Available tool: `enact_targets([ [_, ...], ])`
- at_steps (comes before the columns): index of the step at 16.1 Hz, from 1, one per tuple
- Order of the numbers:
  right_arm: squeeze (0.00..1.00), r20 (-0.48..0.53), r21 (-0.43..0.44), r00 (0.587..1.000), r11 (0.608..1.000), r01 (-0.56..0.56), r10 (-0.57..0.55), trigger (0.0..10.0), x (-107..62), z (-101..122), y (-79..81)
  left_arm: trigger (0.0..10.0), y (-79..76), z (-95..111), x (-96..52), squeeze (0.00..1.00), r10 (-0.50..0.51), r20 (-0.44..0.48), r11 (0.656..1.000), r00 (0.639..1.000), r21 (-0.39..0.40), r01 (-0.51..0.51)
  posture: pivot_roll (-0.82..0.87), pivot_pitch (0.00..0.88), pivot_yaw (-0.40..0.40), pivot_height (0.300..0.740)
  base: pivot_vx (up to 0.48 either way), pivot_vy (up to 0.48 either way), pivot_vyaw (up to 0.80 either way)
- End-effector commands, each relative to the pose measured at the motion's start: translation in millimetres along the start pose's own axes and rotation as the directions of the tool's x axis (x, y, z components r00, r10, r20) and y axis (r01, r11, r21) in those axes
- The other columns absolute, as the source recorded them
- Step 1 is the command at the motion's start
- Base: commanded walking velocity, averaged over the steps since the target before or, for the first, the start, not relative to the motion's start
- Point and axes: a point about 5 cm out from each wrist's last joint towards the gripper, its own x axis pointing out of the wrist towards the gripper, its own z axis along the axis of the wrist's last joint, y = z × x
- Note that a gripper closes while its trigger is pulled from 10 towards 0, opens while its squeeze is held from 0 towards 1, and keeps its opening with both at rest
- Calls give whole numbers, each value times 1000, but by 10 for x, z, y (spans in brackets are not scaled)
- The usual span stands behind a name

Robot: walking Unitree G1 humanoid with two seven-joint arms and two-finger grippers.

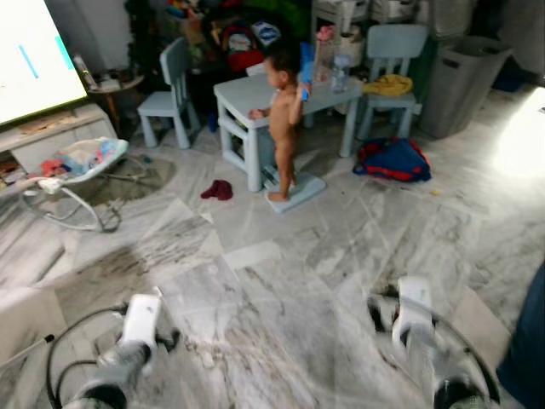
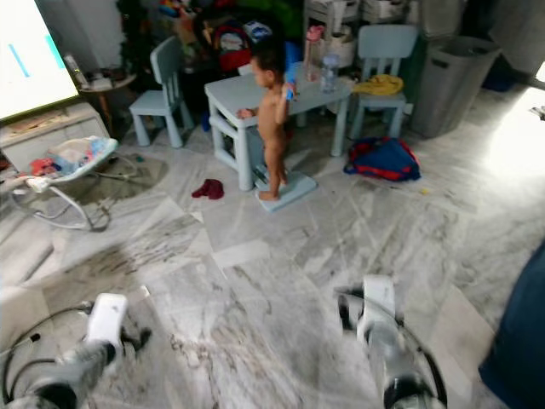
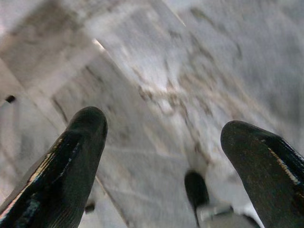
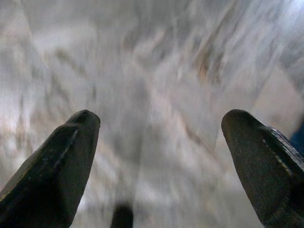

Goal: Hang keys on a hook

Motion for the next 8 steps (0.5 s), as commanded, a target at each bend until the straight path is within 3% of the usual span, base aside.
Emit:
enact_targets([
  [1,0,-66,4,998,1000,-6,6,10000,-29,-188,43,10000,-14,-220,-27,0,-16,-83,1000,996,23,18,-66,0,20,740,0,0,0],
  [6,0,-206,46,978,999,-9,19,10000,-124,-569,124,10000,-105,-578,-88,0,-6,-183,997,983,78,21,-70,0,21,740,0,0,0],
  [8,0,-231,75,971,996,-41,57,10000,-142,-629,165,10000,-74,-592,-95,0,35,-168,999,985,-5,-37,-75,0,26,740,0,0,0],
])
